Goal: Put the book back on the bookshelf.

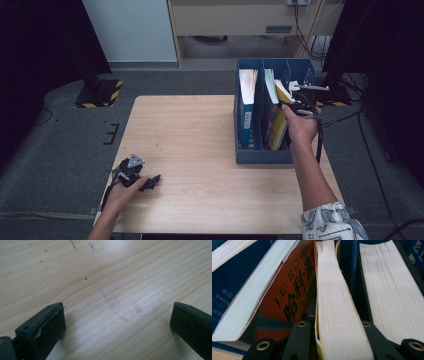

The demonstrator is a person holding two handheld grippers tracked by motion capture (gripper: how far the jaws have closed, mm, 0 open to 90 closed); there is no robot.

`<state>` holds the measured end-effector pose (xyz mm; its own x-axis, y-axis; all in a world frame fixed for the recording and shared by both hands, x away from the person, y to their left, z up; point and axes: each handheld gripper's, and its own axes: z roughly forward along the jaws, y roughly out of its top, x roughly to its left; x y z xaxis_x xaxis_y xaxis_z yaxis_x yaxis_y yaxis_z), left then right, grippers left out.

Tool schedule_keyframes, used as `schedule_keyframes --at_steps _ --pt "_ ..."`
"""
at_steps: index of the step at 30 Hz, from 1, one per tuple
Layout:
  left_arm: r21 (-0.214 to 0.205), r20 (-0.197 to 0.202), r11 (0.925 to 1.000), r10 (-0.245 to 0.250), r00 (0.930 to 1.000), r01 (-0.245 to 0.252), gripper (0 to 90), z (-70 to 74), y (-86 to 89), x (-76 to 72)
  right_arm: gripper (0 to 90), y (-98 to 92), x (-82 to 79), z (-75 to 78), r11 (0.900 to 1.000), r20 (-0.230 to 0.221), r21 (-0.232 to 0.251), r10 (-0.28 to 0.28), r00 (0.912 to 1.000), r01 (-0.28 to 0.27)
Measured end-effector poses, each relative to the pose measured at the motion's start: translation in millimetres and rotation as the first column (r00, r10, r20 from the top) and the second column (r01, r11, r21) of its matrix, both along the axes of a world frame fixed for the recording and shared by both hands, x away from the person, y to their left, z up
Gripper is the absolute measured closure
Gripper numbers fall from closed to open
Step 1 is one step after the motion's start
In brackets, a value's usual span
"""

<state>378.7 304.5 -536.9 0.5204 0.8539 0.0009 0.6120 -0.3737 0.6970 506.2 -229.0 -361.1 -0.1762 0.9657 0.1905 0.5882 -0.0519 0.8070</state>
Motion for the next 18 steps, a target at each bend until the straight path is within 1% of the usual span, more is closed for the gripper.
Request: schedule_keyframes --at_steps 4,5,8,12,18 --pt "0.0 0.0 1.0 0.0 1.0 0.0 0.0 0.0 0.0 0.0 74.1 3.6 0.2 0.0 1.0 -0.005 0.002 0.008 1.0 -0.008" --pt "0.0 0.0 1.0 0.0 1.0 0.0 0.0 0.0 0.0 0.0 74.0 5.0 0.2 -0.6 0.9999 -0.012 0.009 0.008 0.9999 -0.008" --pt "0.0 0.0 1.0 0.0 1.0 0.0 0.0 0.0 0.0 0.0 74.0 8.0 0.3 -1.0 0.9999 -0.005 0.009 0.011 0.9999 -0.011" --pt "-0.001 0.0 1.0 0.0 1.0 0.0 0.0 0.0 0.0 0.0 73.7 7.5 -0.2 -1.4 0.9999 -0.004 0.006 0.012 0.9999 -0.012" --pt "-0.001 0.0 1.0 -0.001 1.0 0.001 0.0 0.0 -0.1 0.1 72.1 5.8 -3.0 -0.9 0.9999 -0.021 0.01 0.014 0.9997 -0.013"
